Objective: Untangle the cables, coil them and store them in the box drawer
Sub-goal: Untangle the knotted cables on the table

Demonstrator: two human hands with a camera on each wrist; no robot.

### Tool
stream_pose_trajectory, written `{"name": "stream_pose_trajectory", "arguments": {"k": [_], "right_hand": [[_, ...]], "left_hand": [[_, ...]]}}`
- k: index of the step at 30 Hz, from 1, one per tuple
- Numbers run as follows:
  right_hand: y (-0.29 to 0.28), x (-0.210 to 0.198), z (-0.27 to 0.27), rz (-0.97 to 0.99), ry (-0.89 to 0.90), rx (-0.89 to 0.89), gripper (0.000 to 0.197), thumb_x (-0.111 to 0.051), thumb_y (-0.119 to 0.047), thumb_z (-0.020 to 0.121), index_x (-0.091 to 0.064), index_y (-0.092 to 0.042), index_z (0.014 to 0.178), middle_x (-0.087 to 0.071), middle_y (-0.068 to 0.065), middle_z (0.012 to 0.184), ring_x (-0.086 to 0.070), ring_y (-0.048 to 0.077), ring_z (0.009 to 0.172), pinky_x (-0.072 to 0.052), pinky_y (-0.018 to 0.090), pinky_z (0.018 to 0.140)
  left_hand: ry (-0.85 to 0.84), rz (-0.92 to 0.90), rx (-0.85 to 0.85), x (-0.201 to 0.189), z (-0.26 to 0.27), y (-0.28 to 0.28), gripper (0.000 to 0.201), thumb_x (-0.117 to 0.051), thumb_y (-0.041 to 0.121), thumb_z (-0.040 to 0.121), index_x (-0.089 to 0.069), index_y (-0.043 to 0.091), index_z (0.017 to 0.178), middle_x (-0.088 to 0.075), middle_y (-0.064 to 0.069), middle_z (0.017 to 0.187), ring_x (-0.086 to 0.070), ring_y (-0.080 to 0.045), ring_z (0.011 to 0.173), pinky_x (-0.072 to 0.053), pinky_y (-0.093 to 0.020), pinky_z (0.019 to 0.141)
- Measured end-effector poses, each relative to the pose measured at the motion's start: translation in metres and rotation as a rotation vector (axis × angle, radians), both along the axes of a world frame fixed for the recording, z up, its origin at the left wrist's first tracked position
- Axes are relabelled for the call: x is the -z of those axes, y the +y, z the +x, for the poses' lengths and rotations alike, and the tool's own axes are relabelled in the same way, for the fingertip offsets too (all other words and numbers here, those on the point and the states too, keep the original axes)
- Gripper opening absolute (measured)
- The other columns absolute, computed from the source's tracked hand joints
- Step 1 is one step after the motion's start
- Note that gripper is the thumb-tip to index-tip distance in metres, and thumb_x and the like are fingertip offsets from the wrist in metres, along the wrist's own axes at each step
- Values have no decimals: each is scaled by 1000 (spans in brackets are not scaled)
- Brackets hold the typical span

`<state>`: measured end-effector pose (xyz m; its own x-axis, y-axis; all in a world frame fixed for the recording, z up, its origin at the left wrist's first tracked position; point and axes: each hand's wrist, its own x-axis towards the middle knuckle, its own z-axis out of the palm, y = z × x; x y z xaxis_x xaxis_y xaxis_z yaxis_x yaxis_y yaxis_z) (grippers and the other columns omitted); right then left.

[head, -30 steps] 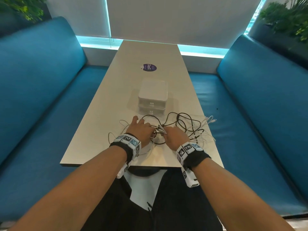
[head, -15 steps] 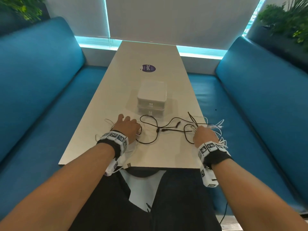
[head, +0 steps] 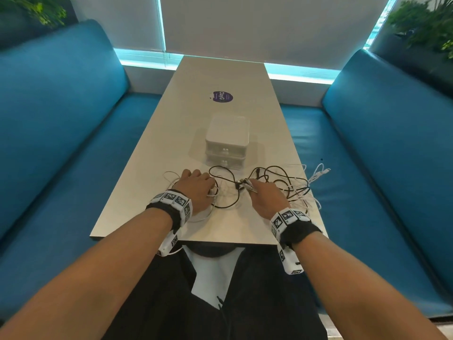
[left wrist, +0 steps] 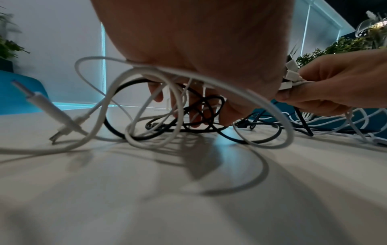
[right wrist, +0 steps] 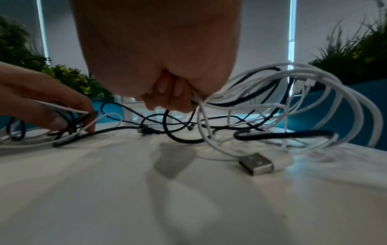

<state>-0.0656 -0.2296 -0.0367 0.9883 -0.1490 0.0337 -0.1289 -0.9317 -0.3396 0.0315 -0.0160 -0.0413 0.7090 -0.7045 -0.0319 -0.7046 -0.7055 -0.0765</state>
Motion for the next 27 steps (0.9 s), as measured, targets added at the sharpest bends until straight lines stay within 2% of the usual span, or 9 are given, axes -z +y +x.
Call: {"name": "stream_pose_trajectory", "arguments": {"k": [3, 5, 9, 15, 20, 25, 27], "right_hand": [[6, 1, 2, -18, 43, -37, 32, -44, -31, 98, -53, -37, 128, -69, 7, 97, -66, 29, 85, -56, 41, 74], [4, 0, 4, -49, 77, -4, 36, -43, -27, 98, -51, -37, 132, -67, 7, 101, -65, 28, 88, -56, 40, 76], [-11, -1, 2, -207, 214, 138, 29, -43, -19, 96, -59, -21, 120, -65, 7, 109, -65, 27, 94, -55, 40, 82], [-31, -7, -4, -405, 307, 242, 30, -40, -16, 98, -63, -14, 117, -65, 9, 112, -65, 29, 102, -51, 38, 79], [-36, -12, -6, -371, 344, 328, 30, -40, -13, 97, -67, -13, 111, -68, 9, 112, -65, 28, 103, -50, 36, 81], [-30, -21, -4, -170, 203, 414, 28, -42, -12, 92, -63, -11, 110, -66, 11, 110, -65, 32, 101, -50, 37, 80], [-22, -24, 2, -61, 136, 359, 26, -42, -14, 93, -60, -8, 110, -65, 14, 107, -65, 34, 98, -48, 36, 76]], "left_hand": [[11, -15, 5, 4, 0, 5, 37, -45, 46, 92, -55, 22, 119, -56, 0, 125, -48, -25, 115, -33, -43, 101], [18, -30, 11, 7, 0, 8, 39, -46, 50, 90, -55, 23, 116, -56, 2, 121, -48, -24, 112, -34, -42, 101], [41, -66, 35, 16, 0, 18, 51, -44, 64, 81, -55, 27, 113, -52, 6, 118, -45, -20, 108, -34, -41, 100], [44, -77, 25, 20, 1, 21, 54, -44, 65, 84, -53, 25, 119, -49, 5, 124, -44, -22, 113, -34, -42, 101], [33, -58, -9, 18, 2, 21, 51, -45, 62, 87, -53, 23, 118, -49, 2, 125, -44, -24, 114, -34, -42, 102], [73, -77, -60, 15, 5, 18, 45, -49, 58, 88, -54, 23, 116, -50, 1, 123, -45, -24, 113, -35, -42, 101], [95, -87, -71, 13, 6, 16, 42, -50, 57, 88, -54, 24, 114, -51, 1, 121, -45, -24, 112, -35, -42, 100]]}}
